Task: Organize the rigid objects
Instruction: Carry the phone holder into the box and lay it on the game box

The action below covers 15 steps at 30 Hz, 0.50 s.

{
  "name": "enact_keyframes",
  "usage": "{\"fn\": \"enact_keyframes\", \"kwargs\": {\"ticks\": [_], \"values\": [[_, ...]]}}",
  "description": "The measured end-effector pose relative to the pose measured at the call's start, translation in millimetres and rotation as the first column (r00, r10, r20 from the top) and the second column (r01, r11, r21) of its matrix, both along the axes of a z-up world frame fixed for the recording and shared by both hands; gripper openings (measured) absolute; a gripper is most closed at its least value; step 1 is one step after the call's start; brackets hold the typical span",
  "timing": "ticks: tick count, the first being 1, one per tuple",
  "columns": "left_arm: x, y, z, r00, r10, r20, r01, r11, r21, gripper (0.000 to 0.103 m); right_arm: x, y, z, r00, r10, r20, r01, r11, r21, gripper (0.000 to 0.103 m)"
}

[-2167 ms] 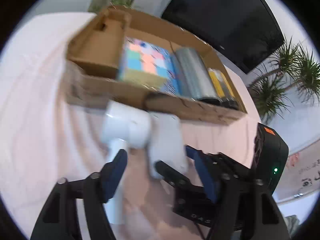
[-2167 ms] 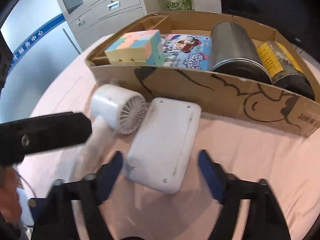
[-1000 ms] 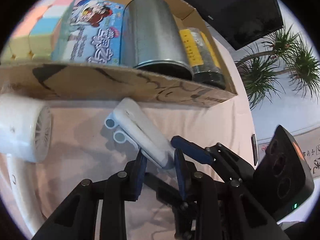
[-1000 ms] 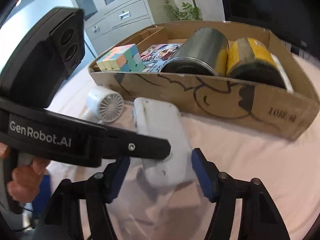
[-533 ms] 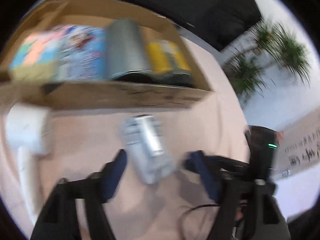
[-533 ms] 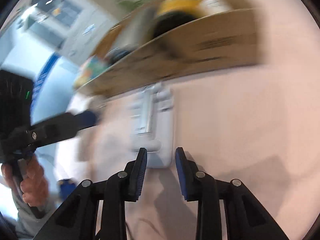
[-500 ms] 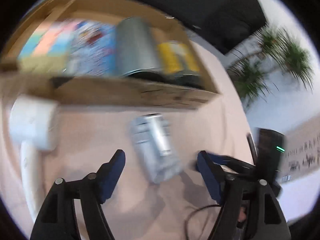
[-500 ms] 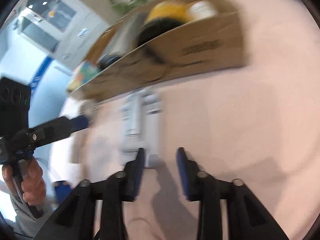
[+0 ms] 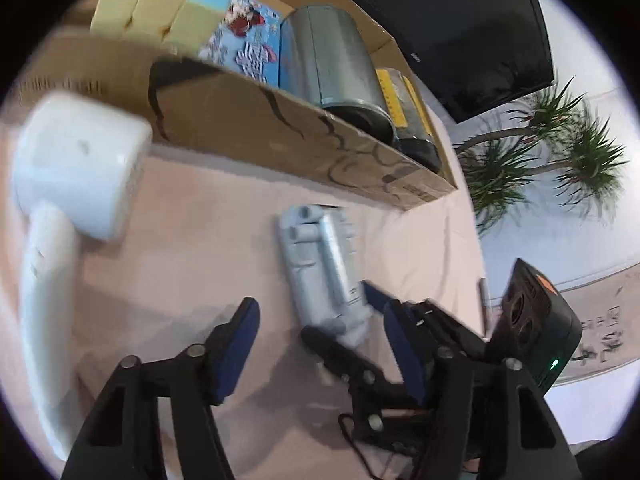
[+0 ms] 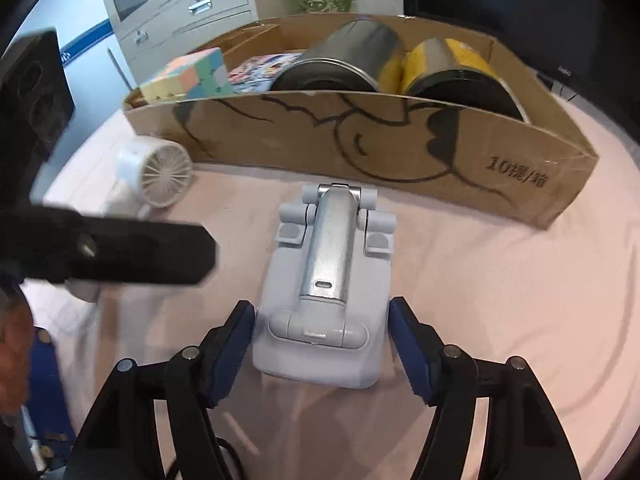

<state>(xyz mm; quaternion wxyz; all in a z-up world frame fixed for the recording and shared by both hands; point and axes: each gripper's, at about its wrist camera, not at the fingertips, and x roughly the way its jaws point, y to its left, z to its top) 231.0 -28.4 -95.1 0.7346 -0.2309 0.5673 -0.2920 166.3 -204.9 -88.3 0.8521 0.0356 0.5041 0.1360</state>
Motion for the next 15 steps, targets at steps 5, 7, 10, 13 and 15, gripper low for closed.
{"fn": "enact_keyframes", "kwargs": {"ticks": [5, 7, 10, 13, 15], "values": [[-12, 3, -8, 1.000, -0.002, -0.011, 0.002, 1.000, -0.010, 0.038, -11, -3, 9, 0.997, 0.003, -0.079, 0.018, 0.965, 0.260, 0.065], [-15, 8, -1, 1.000, 0.007, 0.013, -0.007, 1.000, -0.003, 0.035, -13, 0, 10, 0.997, 0.000, -0.076, 0.020, 0.964, 0.266, 0.065], [-9, 13, 34, 0.995, 0.004, 0.098, -0.007, 1.000, 0.024, 0.033, -9, 15, 24, 1.000, 0.006, -0.022, 0.000, 0.972, 0.235, 0.065], [17, 11, 82, 0.976, -0.027, 0.215, 0.011, 0.997, 0.073, 0.029, 8, 28, 63, 0.997, -0.009, 0.081, -0.009, 0.974, 0.225, 0.065], [42, 9, 101, 0.965, -0.053, 0.255, 0.029, 0.995, 0.100, 0.030, 31, 32, 85, 0.991, -0.034, 0.129, 0.004, 0.974, 0.227, 0.065]]}}
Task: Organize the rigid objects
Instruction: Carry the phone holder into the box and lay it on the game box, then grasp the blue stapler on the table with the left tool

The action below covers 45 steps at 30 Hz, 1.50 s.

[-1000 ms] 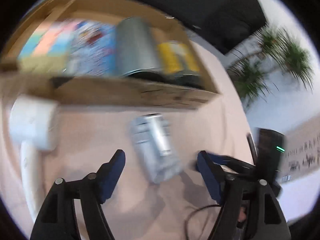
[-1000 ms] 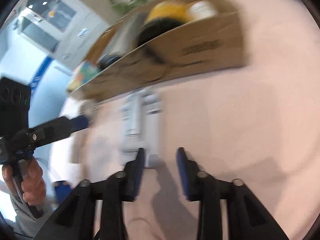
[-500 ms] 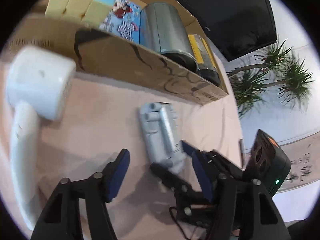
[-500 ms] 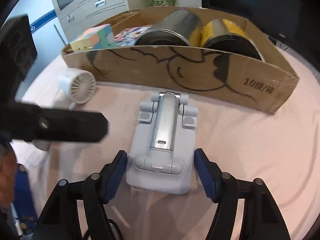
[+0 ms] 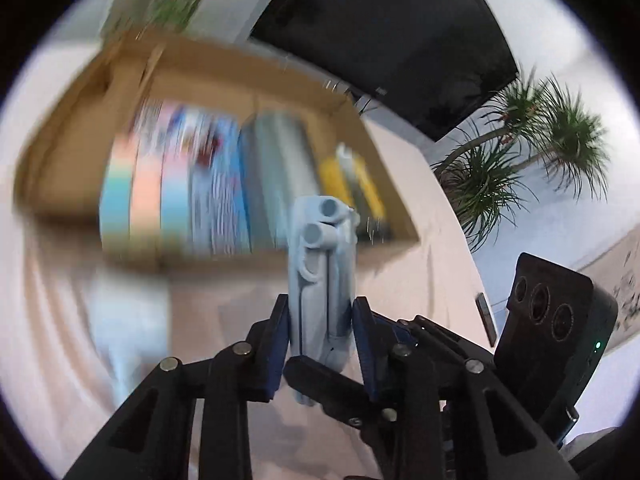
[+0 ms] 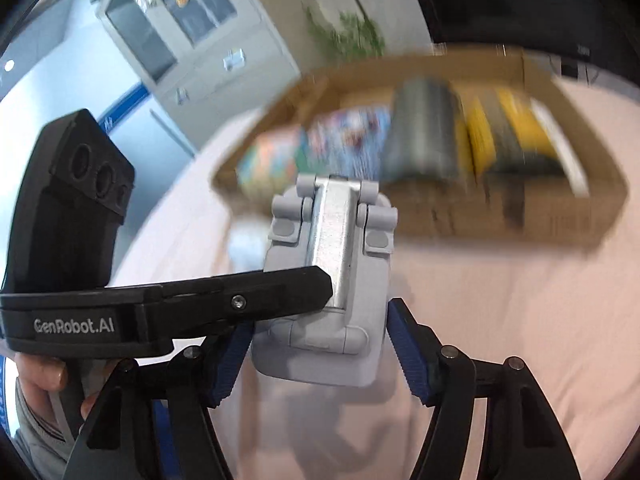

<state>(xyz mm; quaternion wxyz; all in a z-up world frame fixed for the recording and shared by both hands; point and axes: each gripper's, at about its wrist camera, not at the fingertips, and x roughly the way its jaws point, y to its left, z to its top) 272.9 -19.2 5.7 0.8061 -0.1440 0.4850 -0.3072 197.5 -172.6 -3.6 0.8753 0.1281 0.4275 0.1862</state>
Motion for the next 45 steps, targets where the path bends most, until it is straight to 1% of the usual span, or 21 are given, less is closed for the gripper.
{"fn": "enact_keyframes", "kwargs": {"ticks": [2, 4, 6, 10, 11, 13, 16, 18, 20, 21, 24, 26, 28, 29, 30, 31, 33, 39, 42, 44, 45], "values": [[32, 1, 7, 1.000, -0.007, -0.013, 0.007, 1.000, 0.015, 0.029, 26, 2, 12, 1.000, -0.020, 0.022, 0.020, 1.000, 0.001, 0.065], [55, 1, 8, 1.000, -0.019, -0.021, 0.019, 1.000, 0.024, 0.030, 52, 2, 15, 0.999, -0.036, -0.003, 0.036, 0.999, 0.021, 0.065], [72, 1, 5, 0.999, -0.021, -0.032, 0.022, 0.999, 0.035, 0.030, 74, 6, 15, 0.999, -0.044, -0.024, 0.044, 0.999, 0.012, 0.065], [89, 6, -1, 0.998, -0.024, -0.055, 0.027, 0.998, 0.056, 0.030, 100, 12, 11, 0.996, -0.054, -0.068, 0.054, 0.999, 0.005, 0.065], [90, 8, -1, 0.999, 0.006, -0.051, -0.001, 0.995, 0.098, 0.031, 103, 14, 10, 0.995, -0.056, -0.077, 0.055, 0.998, -0.006, 0.065], [88, 21, 3, 0.999, 0.029, -0.034, -0.025, 0.993, 0.114, 0.043, 106, 16, 10, 0.996, -0.055, -0.067, 0.052, 0.998, -0.040, 0.067], [75, 43, 22, 0.996, 0.072, 0.051, -0.075, 0.995, 0.064, 0.057, 99, 18, 9, 0.998, -0.035, -0.059, 0.032, 0.998, -0.053, 0.077], [56, 59, 37, 0.985, 0.105, 0.138, -0.119, 0.989, 0.091, 0.058, 93, 16, 10, 0.999, -0.021, -0.048, 0.018, 0.998, -0.068, 0.077], [42, 70, 43, 0.976, 0.123, 0.177, -0.144, 0.984, 0.109, 0.058, 84, 9, 14, 0.999, -0.023, -0.022, 0.021, 0.995, -0.101, 0.077], [39, 74, 43, 0.974, 0.133, 0.184, -0.155, 0.981, 0.114, 0.058, 83, 9, 15, 1.000, -0.020, -0.010, 0.018, 0.993, -0.119, 0.074], [18, 88, 42, 0.959, 0.170, 0.226, -0.207, 0.966, 0.153, 0.058, 94, 18, 21, 1.000, -0.002, 0.017, 0.005, 0.985, -0.173, 0.052], [10, 94, 40, 0.953, 0.192, 0.234, -0.231, 0.961, 0.153, 0.058, 111, 30, 19, 0.999, 0.029, 0.025, -0.022, 0.974, -0.226, 0.045], [-1, 105, 33, 0.954, 0.215, 0.211, -0.247, 0.959, 0.139, 0.058, 129, 38, 11, 0.999, 0.035, -0.001, -0.034, 0.963, -0.269, 0.026], [-5, 109, 31, 0.953, 0.224, 0.206, -0.255, 0.957, 0.138, 0.058, 139, 40, 3, 0.999, 0.031, -0.030, -0.038, 0.958, -0.285, 0.023], [-13, 115, 27, 0.950, 0.238, 0.201, -0.269, 0.952, 0.143, 0.058, 147, 40, -5, 0.998, 0.022, -0.058, -0.038, 0.956, -0.290, 0.014], [-17, 118, 25, 0.948, 0.245, 0.201, -0.277, 0.949, 0.150, 0.058, 150, 38, -11, 0.997, 0.019, -0.081, -0.041, 0.958, -0.283, 0.008], [-31, 125, 22, 0.944, 0.261, 0.203, -0.294, 0.944, 0.151, 0.058, 145, 35, -15, 0.997, 0.017, -0.069, -0.035, 0.963, -0.266, 0.008], [-75, 143, 21, 0.933, 0.300, 0.201, -0.331, 0.932, 0.147, 0.058, 126, 33, -17, 0.995, 0.005, -0.101, -0.030, 0.968, -0.251, 0.007], [-100, 156, 25, 0.919, 0.342, 0.195, -0.373, 0.915, 0.155, 0.059, 119, 33, -16, 0.993, 0.010, -0.117, -0.038, 0.971, -0.237, 0.007], [-112, 165, 25, 0.913, 0.366, 0.181, -0.395, 0.904, 0.162, 0.069, 111, 30, -11, 0.993, 0.019, -0.114, -0.043, 0.976, -0.211, 0.007], [-121, 170, 25, 0.907, 0.385, 0.169, -0.412, 0.896, 0.169, 0.076, 102, 28, -3, 0.997, 0.017, -0.077, -0.033, 0.975, -0.218, 0.008]]}}
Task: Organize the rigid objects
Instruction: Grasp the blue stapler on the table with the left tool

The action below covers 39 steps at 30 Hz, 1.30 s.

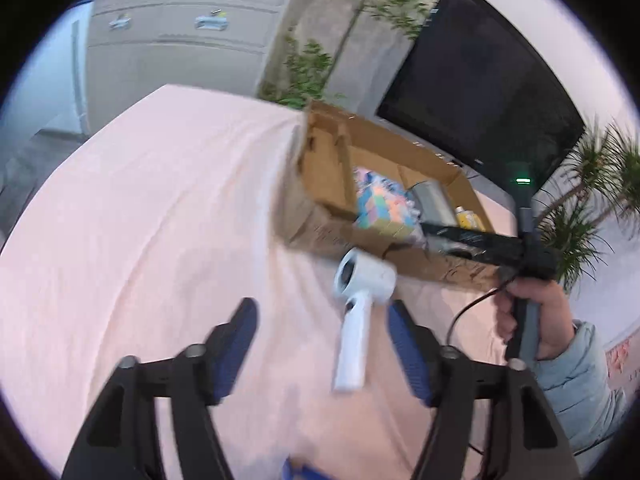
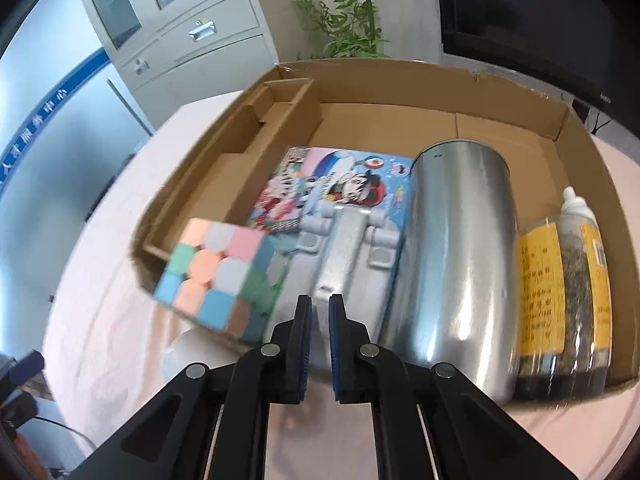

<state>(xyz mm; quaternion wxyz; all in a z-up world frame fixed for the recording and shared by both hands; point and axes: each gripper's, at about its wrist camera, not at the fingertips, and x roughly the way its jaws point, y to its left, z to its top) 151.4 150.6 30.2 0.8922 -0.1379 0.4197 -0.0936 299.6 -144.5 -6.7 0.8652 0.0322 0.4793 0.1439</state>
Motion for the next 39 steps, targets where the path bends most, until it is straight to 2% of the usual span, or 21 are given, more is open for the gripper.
{"fn": "enact_keyframes", "kwargs": {"ticks": [2, 4, 5, 8, 10, 12, 15, 17, 19, 20, 21, 24, 26, 27, 29, 30, 32, 33, 35, 37, 39], "values": [[-23, 10, -5, 0.999, 0.034, -0.040, -0.035, 0.999, -0.005, 0.077, -29, -3, 18, 0.995, 0.013, 0.101, -0.011, 1.000, -0.027, 0.027], [-40, 17, -11, 0.995, 0.053, -0.086, -0.055, 0.998, -0.021, 0.077, -75, -12, 29, 0.982, 0.033, 0.187, -0.034, 0.999, 0.002, 0.103], [-49, 21, -16, 0.991, 0.067, -0.114, -0.072, 0.997, -0.037, 0.077, -98, -13, 31, 0.975, 0.044, 0.219, -0.051, 0.998, 0.025, 0.101], [-76, 30, -39, 0.977, 0.095, -0.191, -0.116, 0.988, -0.103, 0.077, -178, 14, 19, 0.929, 0.296, 0.220, -0.299, 0.954, -0.023, 0.101], [-90, 33, -68, 0.956, 0.097, -0.277, -0.145, 0.977, -0.157, 0.077, -235, 38, 7, 0.857, 0.458, 0.234, -0.462, 0.886, -0.042, 0.099], [-99, 33, -86, 0.946, 0.095, -0.311, -0.167, 0.962, -0.216, 0.076, -280, 60, -2, 0.778, 0.581, 0.240, -0.597, 0.802, -0.004, 0.098], [-107, 22, -100, 0.944, 0.076, -0.322, -0.165, 0.951, -0.260, 0.075, -308, 86, -18, 0.739, 0.642, 0.203, -0.657, 0.754, 0.007, 0.095], [-107, 11, -107, 0.942, 0.063, -0.329, -0.157, 0.950, -0.270, 0.075, -312, 97, -32, 0.737, 0.654, 0.169, -0.663, 0.749, -0.009, 0.084], [-103, 3, -111, 0.941, 0.057, -0.333, -0.153, 0.951, -0.268, 0.075, -310, 113, -50, 0.739, 0.667, 0.098, -0.664, 0.745, -0.061, 0.057], [-100, -1, -110, 0.943, 0.054, -0.329, -0.150, 0.949, -0.276, 0.075, -308, 116, -57, 0.742, 0.667, 0.073, -0.662, 0.745, -0.081, 0.049], [-99, -6, -112, 0.944, 0.051, -0.326, -0.149, 0.948, -0.282, 0.075, -306, 117, -65, 0.752, 0.658, 0.043, -0.653, 0.752, -0.087, 0.044], [-87, -29, -107, 0.949, 0.019, -0.314, -0.108, 0.957, -0.271, 0.075, -309, 105, -66, 0.781, 0.622, 0.062, -0.616, 0.782, -0.094, 0.042], [-78, -49, -96, 0.960, -0.037, -0.278, -0.045, 0.959, -0.281, 0.075, -293, 75, -66, 0.838, 0.546, 0.025, -0.546, 0.836, 0.057, 0.042], [-71, -66, -89, 0.961, -0.087, -0.261, 0.007, 0.957, -0.290, 0.075, -277, 48, -68, 0.875, 0.484, -0.025, -0.469, 0.859, 0.207, 0.041], [-56, -102, -79, 0.948, -0.225, -0.225, 0.140, 0.929, -0.342, 0.075, -258, 3, -71, 0.917, 0.390, -0.082, -0.333, 0.863, 0.380, 0.037], [-47, -122, -74, 0.932, -0.296, -0.210, 0.208, 0.909, -0.362, 0.075, -250, -26, -70, 0.945, 0.317, -0.083, -0.257, 0.874, 0.413, 0.036], [-34, -153, -66, 0.909, -0.373, -0.187, 0.299, 0.894, -0.334, 0.075, -247, -62, -64, 0.976, 0.209, -0.063, -0.172, 0.915, 0.366, 0.044], [-29, -161, -65, 0.903, -0.388, -0.183, 0.318, 0.892, -0.321, 0.075, -249, -89, -55, 0.994, 0.105, -0.034, -0.090, 0.948, 0.304, 0.053], [-20, -168, -66, 0.896, -0.401, -0.192, 0.333, 0.891, -0.307, 0.075, -257, -120, -40, 1.000, 0.005, 0.024, -0.010, 0.971, 0.240, 0.066], [-9, -171, -77, 0.890, -0.396, -0.227, 0.321, 0.897, -0.304, 0.075, -271, -137, -23, 0.994, -0.040, 0.098, 0.025, 0.989, 0.149, 0.070], [-1, -175, -89, 0.879, -0.395, -0.268, 0.307, 0.898, -0.315, 0.075, -277, -124, -19, 0.992, 0.016, 0.123, -0.026, 0.996, 0.079, 0.071]]}}
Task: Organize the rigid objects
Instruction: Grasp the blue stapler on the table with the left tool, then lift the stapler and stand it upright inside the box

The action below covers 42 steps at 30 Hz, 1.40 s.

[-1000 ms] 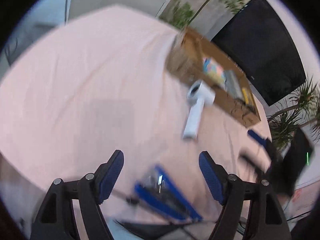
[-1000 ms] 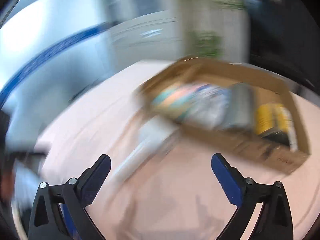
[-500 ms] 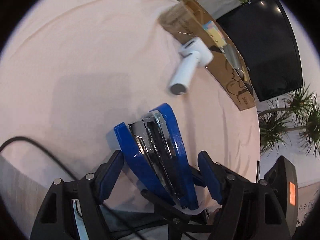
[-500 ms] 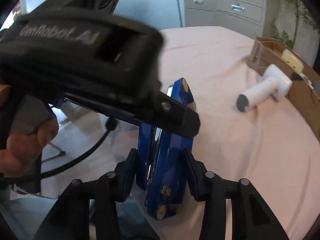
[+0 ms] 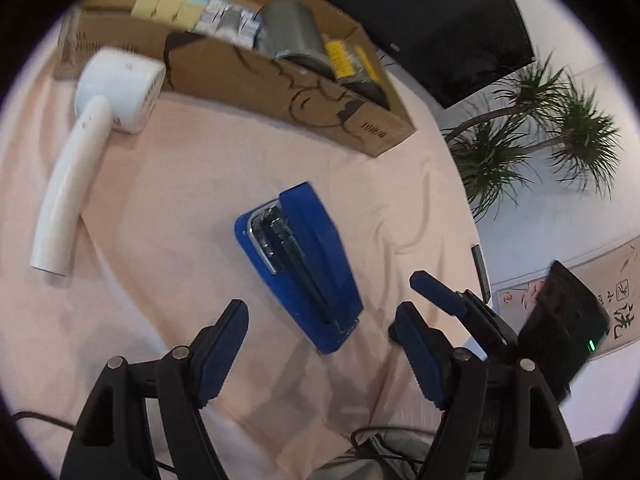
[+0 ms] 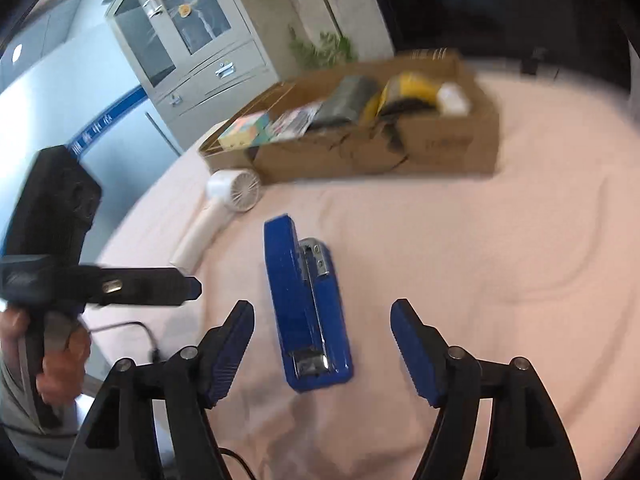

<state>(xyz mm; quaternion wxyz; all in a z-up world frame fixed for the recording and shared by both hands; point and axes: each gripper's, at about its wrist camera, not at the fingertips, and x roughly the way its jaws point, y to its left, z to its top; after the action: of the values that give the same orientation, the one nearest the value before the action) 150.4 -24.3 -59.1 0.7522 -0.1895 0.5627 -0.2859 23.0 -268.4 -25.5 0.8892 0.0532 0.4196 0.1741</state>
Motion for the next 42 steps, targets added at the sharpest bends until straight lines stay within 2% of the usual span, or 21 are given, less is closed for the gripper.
{"fn": "enact_keyframes", "kwargs": {"ticks": [3, 4, 8, 9, 14, 15, 18, 20, 21, 23, 24, 25, 26, 29, 31, 32, 35, 38, 40, 41, 42], "values": [[4, 1, -16, 0.999, 0.002, -0.039, -0.003, 1.000, -0.030, 0.075, 8, 31, -10, 0.996, 0.084, -0.016, -0.084, 0.995, -0.045, 0.069], [3, 3, -20, 0.998, 0.015, -0.059, -0.018, 0.999, -0.039, 0.075, 17, 40, -13, 0.995, 0.095, -0.025, -0.096, 0.994, -0.051, 0.064], [4, 14, -29, 0.995, 0.052, -0.089, -0.061, 0.993, -0.096, 0.075, 44, 56, -22, 0.995, 0.057, -0.076, -0.065, 0.992, -0.111, 0.036], [4, 17, -30, 0.994, 0.055, -0.097, -0.065, 0.992, -0.110, 0.075, 53, 55, -21, 0.994, 0.037, -0.103, -0.048, 0.994, -0.103, 0.025], [8, 29, -43, 0.991, 0.066, -0.114, -0.081, 0.987, -0.139, 0.074, 61, 51, -30, 0.974, 0.037, -0.223, -0.027, 0.998, 0.051, 0.025], [8, 34, -44, 0.990, 0.070, -0.120, -0.090, 0.981, -0.169, 0.075, 65, 50, -33, 0.965, 0.041, -0.258, -0.008, 0.992, 0.128, 0.026], [10, 41, -40, 0.993, 0.083, -0.085, -0.094, 0.986, -0.137, 0.070, 71, 50, -42, 0.945, 0.048, -0.323, 0.046, 0.959, 0.278, 0.025], [11, 44, -33, 0.997, 0.047, -0.058, -0.055, 0.987, -0.153, 0.052, 72, 56, -44, 0.942, 0.049, -0.331, 0.055, 0.953, 0.299, 0.025], [13, 42, -29, 0.998, 0.026, -0.057, -0.036, 0.985, -0.166, 0.040, 71, 64, -40, 0.948, 0.044, -0.314, 0.044, 0.962, 0.269, 0.025], [13, 38, -20, 1.000, -0.007, -0.020, 0.005, 0.994, -0.113, 0.039, 69, 73, -36, 0.952, 0.042, -0.303, 0.028, 0.974, 0.223, 0.025], [15, 36, -19, 1.000, -0.020, -0.015, 0.018, 0.995, -0.096, 0.038, 69, 83, -32, 0.957, 0.037, -0.288, 0.010, 0.987, 0.160, 0.025], [16, 37, -21, 0.999, -0.020, -0.037, 0.016, 0.995, -0.102, 0.038, 69, 90, -30, 0.960, 0.032, -0.278, 0.000, 0.993, 0.115, 0.025], [17, 42, -24, 0.999, -0.008, -0.053, 0.001, 0.992, -0.129, 0.039, 68, 97, -29, 0.964, 0.024, -0.264, -0.007, 0.998, 0.066, 0.026], [18, 54, -27, 0.998, 0.025, -0.056, -0.030, 0.996, -0.084, 0.044, 60, 111, -25, 0.978, 0.021, -0.209, -0.030, 0.999, -0.043, 0.029], [19, 63, -31, 0.996, 0.059, -0.066, -0.065, 0.995, -0.079, 0.056, 57, 122, -31, 0.980, 0.018, -0.197, -0.040, 0.993, -0.107, 0.035], [19, 66, -34, 0.995, 0.067, -0.074, -0.073, 0.994, -0.086, 0.058, 56, 127, -35, 0.980, 0.013, -0.196, -0.041, 0.989, -0.139, 0.036], [19, 62, -38, 0.995, 0.042, -0.087, -0.052, 0.993, -0.109, 0.060, 52, 133, -37, 0.989, 0.003, -0.145, -0.031, 0.981, -0.190, 0.030], [21, 57, -40, 0.995, 0.036, -0.089, -0.046, 0.992, -0.117, 0.065, 57, 113, -38, 0.978, -0.037, -0.205, 0.034, 0.999, -0.020, 0.025], [21, 55, -41, 0.996, 0.030, -0.088, -0.041, 0.991, -0.124, 0.065, 65, 93, -44, 0.952, -0.029, -0.304, 0.088, 0.979, 0.181, 0.024], [21, 54, -41, 0.995, 0.035, -0.089, -0.046, 0.991, -0.128, 0.063, 68, 88, -46, 0.941, -0.016, -0.339, 0.105, 0.964, 0.244, 0.023], [23, 51, -42, 0.995, 0.027, -0.098, -0.039, 0.991, -0.124, 0.053, 70, 85, -50, 0.927, 0.006, -0.376, 0.116, 0.947, 0.301, 0.022]]}}
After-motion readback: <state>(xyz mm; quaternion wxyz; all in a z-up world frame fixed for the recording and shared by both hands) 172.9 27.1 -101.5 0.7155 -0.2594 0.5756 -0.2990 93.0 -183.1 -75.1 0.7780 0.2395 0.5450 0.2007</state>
